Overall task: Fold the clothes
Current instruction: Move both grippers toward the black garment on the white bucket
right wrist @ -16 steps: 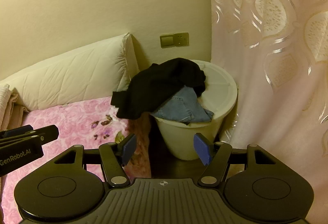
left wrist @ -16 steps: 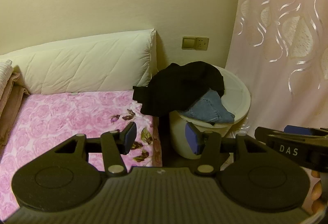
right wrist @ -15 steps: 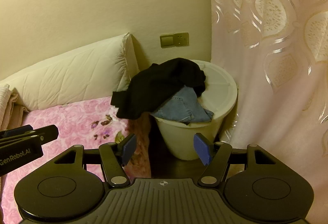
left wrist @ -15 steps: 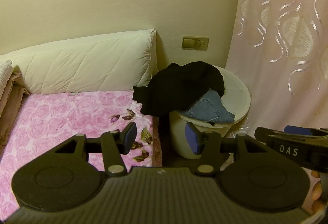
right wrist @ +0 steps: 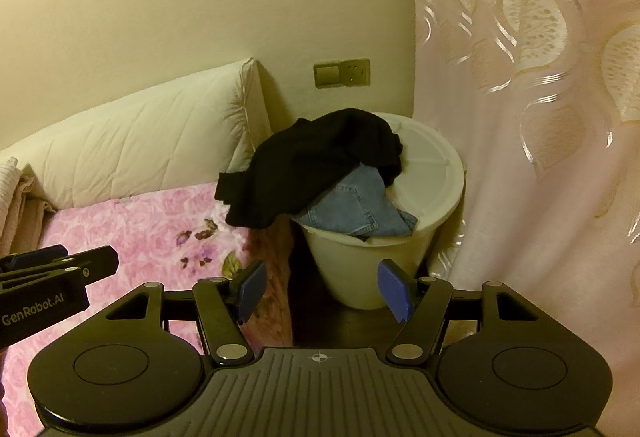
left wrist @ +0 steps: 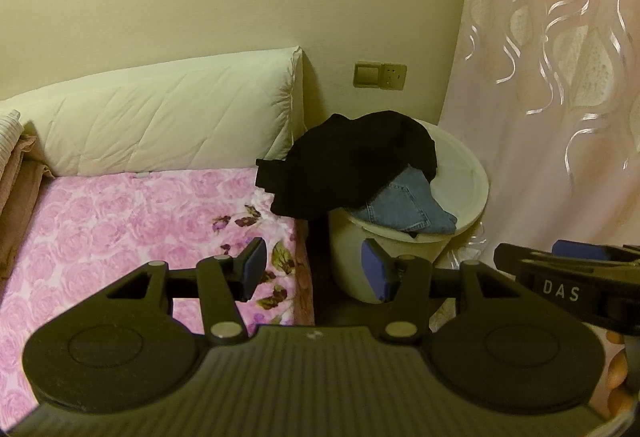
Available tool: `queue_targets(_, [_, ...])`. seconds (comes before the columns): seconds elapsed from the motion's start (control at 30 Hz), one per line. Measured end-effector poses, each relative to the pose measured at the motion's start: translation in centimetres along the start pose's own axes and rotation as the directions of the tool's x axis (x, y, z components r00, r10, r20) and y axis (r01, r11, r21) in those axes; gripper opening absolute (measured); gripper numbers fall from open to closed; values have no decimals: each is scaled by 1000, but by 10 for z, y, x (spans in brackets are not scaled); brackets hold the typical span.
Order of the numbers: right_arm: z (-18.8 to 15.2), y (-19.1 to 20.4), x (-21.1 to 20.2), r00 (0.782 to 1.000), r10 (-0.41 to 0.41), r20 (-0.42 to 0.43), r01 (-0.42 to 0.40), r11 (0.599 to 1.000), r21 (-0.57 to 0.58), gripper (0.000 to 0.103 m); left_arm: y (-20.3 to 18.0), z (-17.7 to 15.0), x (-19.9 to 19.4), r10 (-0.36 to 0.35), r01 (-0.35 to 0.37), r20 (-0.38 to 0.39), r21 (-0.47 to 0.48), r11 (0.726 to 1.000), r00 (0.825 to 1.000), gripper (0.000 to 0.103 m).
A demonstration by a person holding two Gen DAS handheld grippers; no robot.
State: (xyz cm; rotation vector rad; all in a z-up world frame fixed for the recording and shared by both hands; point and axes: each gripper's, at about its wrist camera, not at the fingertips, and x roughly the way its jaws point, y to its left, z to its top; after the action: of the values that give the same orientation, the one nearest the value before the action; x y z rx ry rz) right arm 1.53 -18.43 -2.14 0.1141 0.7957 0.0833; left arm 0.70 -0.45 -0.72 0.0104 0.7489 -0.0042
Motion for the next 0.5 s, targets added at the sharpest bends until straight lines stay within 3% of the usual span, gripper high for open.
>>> queue_targets(0.5, [6, 0, 13, 1000, -7, -13, 7, 1000, -18, 65, 4, 3, 13, -11, 11, -28, -15, 1000, 1000, 49])
